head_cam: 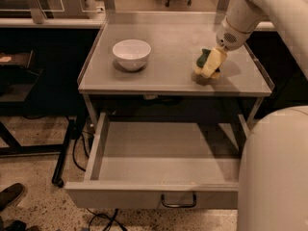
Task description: Place sponge into top drawer
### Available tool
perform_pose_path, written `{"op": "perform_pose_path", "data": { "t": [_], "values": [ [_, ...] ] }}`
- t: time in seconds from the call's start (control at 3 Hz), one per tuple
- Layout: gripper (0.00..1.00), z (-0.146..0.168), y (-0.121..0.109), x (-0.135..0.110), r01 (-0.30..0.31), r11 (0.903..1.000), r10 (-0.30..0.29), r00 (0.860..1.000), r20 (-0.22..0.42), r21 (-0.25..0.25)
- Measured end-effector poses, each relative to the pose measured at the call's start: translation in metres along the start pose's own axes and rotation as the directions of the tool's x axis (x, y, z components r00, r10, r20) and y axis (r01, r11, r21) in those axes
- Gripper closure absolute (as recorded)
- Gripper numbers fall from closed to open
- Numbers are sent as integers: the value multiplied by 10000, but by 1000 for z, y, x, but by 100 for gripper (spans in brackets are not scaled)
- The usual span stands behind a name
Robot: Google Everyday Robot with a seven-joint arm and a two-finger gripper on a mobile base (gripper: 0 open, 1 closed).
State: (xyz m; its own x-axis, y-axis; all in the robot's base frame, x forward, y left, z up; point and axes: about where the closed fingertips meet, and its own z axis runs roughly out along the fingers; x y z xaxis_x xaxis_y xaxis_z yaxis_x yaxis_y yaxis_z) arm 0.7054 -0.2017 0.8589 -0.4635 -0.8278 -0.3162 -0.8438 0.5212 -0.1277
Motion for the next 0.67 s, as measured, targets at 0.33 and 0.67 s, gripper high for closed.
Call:
{"op": "perform_pose_path", "data": {
  "t": [0.33,0.67],
  "values": [
    [100,-14,15,10,21,10000,-22,9999,-118,-92],
    [100,-50,80,44,-197,9978,172,9990,-401,-629]
  ]
}}
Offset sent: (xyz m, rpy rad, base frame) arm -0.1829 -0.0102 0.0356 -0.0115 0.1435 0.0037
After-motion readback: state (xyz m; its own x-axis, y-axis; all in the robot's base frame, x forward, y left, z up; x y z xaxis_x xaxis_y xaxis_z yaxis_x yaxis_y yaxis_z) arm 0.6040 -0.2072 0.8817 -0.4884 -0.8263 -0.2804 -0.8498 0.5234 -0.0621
